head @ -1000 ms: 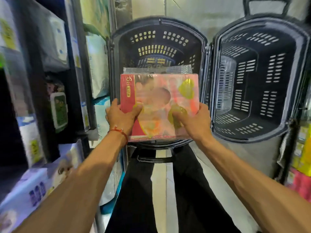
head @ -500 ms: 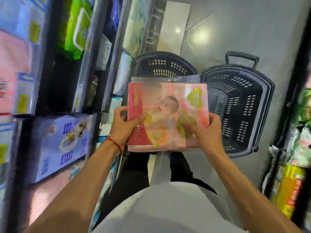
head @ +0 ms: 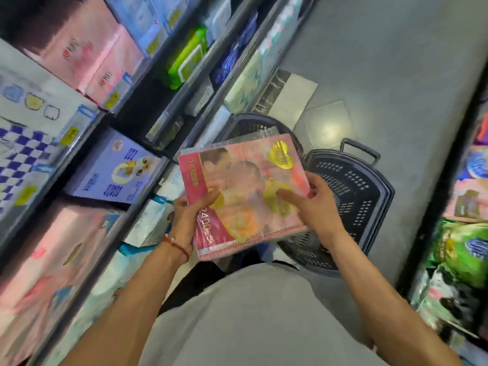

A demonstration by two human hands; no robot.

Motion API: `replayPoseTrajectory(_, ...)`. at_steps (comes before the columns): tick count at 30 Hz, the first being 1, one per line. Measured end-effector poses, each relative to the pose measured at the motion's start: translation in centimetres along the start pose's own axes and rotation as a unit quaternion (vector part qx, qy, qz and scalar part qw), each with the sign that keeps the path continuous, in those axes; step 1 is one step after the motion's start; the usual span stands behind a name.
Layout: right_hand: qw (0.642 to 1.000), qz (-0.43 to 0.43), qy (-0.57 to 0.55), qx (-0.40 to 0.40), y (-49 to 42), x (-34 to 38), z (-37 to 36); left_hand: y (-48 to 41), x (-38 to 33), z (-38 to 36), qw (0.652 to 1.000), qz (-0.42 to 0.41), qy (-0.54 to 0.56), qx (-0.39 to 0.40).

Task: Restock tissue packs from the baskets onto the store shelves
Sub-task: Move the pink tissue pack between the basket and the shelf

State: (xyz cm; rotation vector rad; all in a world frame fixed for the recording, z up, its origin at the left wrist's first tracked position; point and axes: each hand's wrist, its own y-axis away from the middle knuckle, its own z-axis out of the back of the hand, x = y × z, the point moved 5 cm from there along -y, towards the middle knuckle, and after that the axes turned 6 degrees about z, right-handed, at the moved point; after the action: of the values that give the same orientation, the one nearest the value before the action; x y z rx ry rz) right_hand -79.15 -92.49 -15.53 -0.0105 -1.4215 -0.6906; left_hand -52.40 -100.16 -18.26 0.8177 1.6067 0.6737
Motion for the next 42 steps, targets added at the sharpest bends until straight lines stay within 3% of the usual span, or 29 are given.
replayPoseTrajectory(9,0.993,0.057,0.025,0.098,7.4,0.5,-5.0,9.0,5.7,7.3,0.984,-0.076,0.156,-0.03)
replayPoseTrajectory(13,0.993,0.09,0.038,0.068,13.5,-0.1,-6.2,15.2,9.9,10.8,0.956,-0.133,0.248,-0.081)
replayPoseTrajectory(15,0.997,0.03,-0.029,0.069,17.0,-1.3,-7.7,18.5,12.3,12.4,0.936,-0.16,0.296,-0.102)
replayPoseTrajectory(17,0.982,-0.084,-0.114,0.128,20.4,-3.2,-10.6,21.5,14.4,13.7,0.921,-0.174,0.328,-0.115)
replayPoseTrajectory(20,0.958,-0.115,-0.143,0.223,24.8,-4.8,-14.2,25.2,17.4,14.2,0.92,-0.174,0.333,-0.106)
replayPoseTrajectory(32,0.945,-0.073,-0.156,0.277,33.3,-5.0,-9.7,33.5,25.8,12.0,0.896,-0.193,0.365,-0.159)
replayPoseTrajectory(37,0.944,-0.015,-0.167,0.284,33.5,-3.0,-5.3,35.9,27.9,7.4,0.92,-0.149,0.326,-0.157)
replayPoseTrajectory(39,0.937,0.026,-0.171,0.303,33.3,-1.9,-3.9,36.7,28.7,7.3,0.908,-0.158,0.324,-0.215)
replayPoseTrajectory(42,0.929,0.105,-0.139,0.326,33.5,0.0,-2.2,40.1,29.0,8.7,0.867,-0.2,0.214,-0.404)
